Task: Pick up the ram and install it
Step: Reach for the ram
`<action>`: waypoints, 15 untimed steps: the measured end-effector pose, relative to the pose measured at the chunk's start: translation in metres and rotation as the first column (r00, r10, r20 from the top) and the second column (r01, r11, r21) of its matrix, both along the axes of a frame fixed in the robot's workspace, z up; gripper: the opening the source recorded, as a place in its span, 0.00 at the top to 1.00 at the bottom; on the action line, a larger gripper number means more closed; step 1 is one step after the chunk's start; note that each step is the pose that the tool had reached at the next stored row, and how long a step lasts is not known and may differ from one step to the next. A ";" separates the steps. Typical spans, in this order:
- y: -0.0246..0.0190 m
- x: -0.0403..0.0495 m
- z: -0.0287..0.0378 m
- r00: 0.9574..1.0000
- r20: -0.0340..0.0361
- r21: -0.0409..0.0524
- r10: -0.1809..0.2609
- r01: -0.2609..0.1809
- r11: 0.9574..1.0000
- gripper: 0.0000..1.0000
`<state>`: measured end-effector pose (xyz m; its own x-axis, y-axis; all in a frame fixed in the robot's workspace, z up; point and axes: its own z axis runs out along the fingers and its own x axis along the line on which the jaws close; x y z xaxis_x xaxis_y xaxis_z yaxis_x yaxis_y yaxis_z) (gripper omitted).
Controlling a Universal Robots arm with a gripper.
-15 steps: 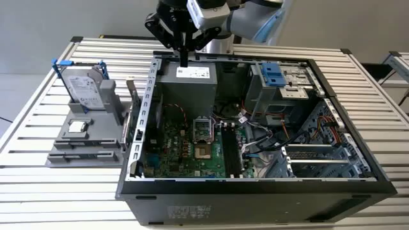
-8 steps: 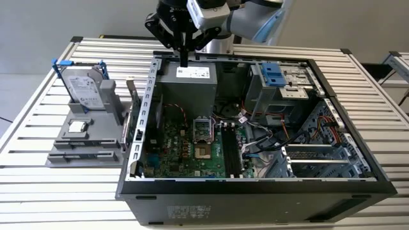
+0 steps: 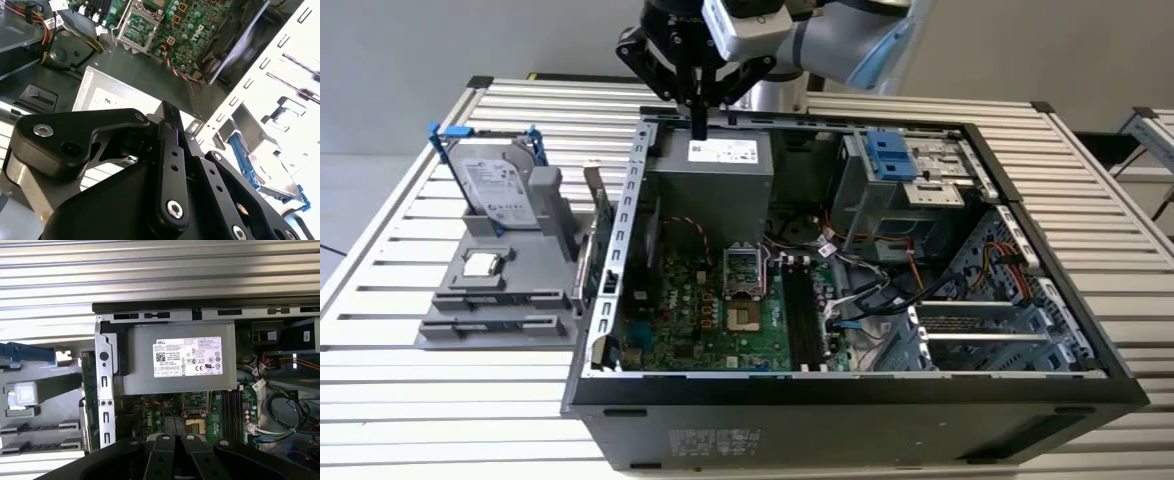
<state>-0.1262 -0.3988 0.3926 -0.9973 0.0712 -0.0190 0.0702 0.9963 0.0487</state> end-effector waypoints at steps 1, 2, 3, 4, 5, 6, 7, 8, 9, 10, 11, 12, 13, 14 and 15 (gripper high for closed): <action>0.0000 -0.0012 0.0000 1.000 0.000 0.000 0.000 0.000 1.000 1.00; 0.0000 -0.0024 0.0000 1.000 0.000 0.000 0.000 0.000 1.000 1.00; 0.0000 -0.0037 0.0000 1.000 0.000 0.000 0.000 0.000 1.000 1.00; 0.0000 -0.0052 0.0000 1.000 0.000 0.000 0.000 0.000 1.000 1.00; 0.0000 -0.0066 0.0000 1.000 0.000 0.000 0.000 0.000 1.000 1.00; 0.0000 -0.0080 0.0000 1.000 0.000 0.000 0.000 0.000 1.000 1.00; 0.0000 -0.0092 0.0000 1.000 0.000 0.000 0.000 0.000 1.000 1.00; 0.0000 -0.0103 0.0000 1.000 0.000 0.000 0.000 0.000 1.000 1.00; 0.0000 -0.0113 0.0000 1.000 0.000 0.000 0.000 0.000 1.000 1.00; 0.0000 -0.0124 0.0000 1.000 0.000 0.000 0.000 0.000 1.000 1.00; 0.0000 -0.0136 0.0000 1.000 0.000 0.000 0.000 0.000 1.000 1.00; 0.0000 -0.0148 0.0000 1.000 0.000 0.000 0.000 0.000 1.000 1.00; 0.0000 -0.0160 0.0000 1.000 0.000 0.000 0.000 0.000 1.000 1.00; 0.0000 -0.0172 0.0000 1.000 0.000 0.000 0.000 0.000 1.000 1.00; 0.0000 -0.0185 0.0000 1.000 0.000 0.000 0.000 0.000 1.000 1.00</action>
